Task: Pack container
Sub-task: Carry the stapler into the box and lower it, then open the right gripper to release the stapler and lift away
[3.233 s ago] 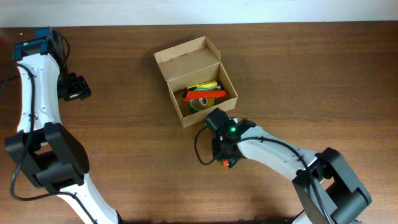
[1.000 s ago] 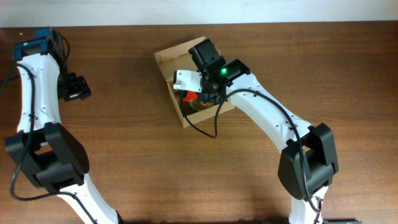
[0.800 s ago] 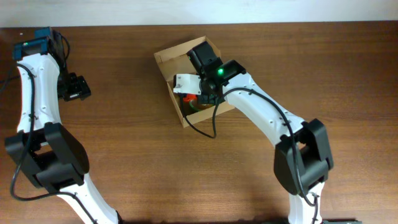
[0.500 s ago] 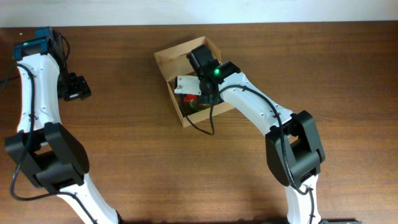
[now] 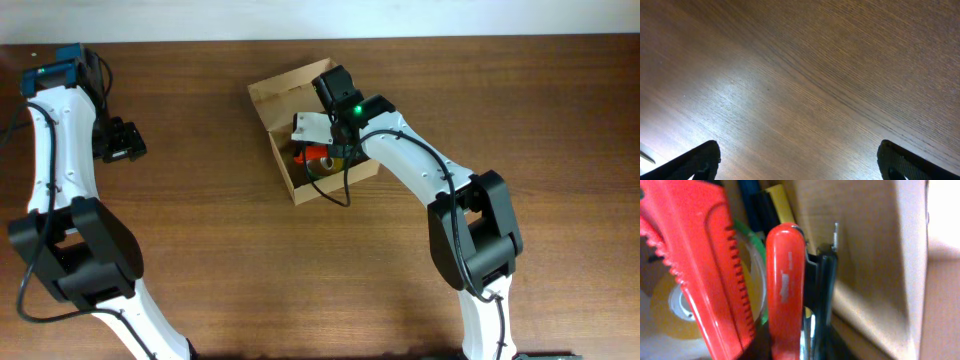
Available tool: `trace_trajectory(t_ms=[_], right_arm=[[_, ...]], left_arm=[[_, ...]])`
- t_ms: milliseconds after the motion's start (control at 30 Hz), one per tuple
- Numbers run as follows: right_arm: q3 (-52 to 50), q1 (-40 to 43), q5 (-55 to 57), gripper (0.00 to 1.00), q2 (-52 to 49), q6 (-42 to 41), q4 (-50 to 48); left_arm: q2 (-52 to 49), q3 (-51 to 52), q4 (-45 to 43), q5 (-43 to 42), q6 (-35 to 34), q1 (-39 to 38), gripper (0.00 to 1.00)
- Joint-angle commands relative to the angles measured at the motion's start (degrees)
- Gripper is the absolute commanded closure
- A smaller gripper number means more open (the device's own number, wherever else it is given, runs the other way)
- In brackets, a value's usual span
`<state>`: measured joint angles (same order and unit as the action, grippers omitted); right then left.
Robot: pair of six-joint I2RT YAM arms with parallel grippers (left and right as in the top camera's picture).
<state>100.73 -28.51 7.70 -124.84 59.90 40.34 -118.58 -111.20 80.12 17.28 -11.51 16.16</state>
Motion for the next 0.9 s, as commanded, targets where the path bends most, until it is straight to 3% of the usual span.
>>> trace_trajectory(t_ms=[0,233,300,367,400,567,867], right_arm=[[1.6,0.0,0.5,0.64,-0.2,-2.2,-0.3],[1.6,-0.5,0.5,0.59,0.4,-6.9,-0.3],[1.6,-1.0,0.5,0.48,1.0,-9.7,-0.4],[1.6,-1.5,0.5,0.07,1.7,-10.9,-0.6],[1.6,-1.8,0.5,0.01,2.1,-10.9,-0.5],[1.6,-2.7,0.5,0.01,5.4,-13.7,-0.8],[1.6,-3.0,0.4,0.01,14.9,-30.5,-1.0]], left_arm=[[0.3,0.6,0.0,-0.2,0.9,0.1,0.0],[0.3,0.6,0.0,-0.2,0.9,0.1,0.0],[0.3,0.6,0.0,-0.2,0.9,0.1,0.0],[0.3,0.6,0.0,-0.2,0.9,0.1,0.0],[0.3,0.6,0.0,-0.2,0.9,0.1,0.0],[0.3,0.6,0.0,-0.2,0.9,0.1,0.0],[0.3,0.6,0.0,-0.2,0.9,0.1,0.0]])
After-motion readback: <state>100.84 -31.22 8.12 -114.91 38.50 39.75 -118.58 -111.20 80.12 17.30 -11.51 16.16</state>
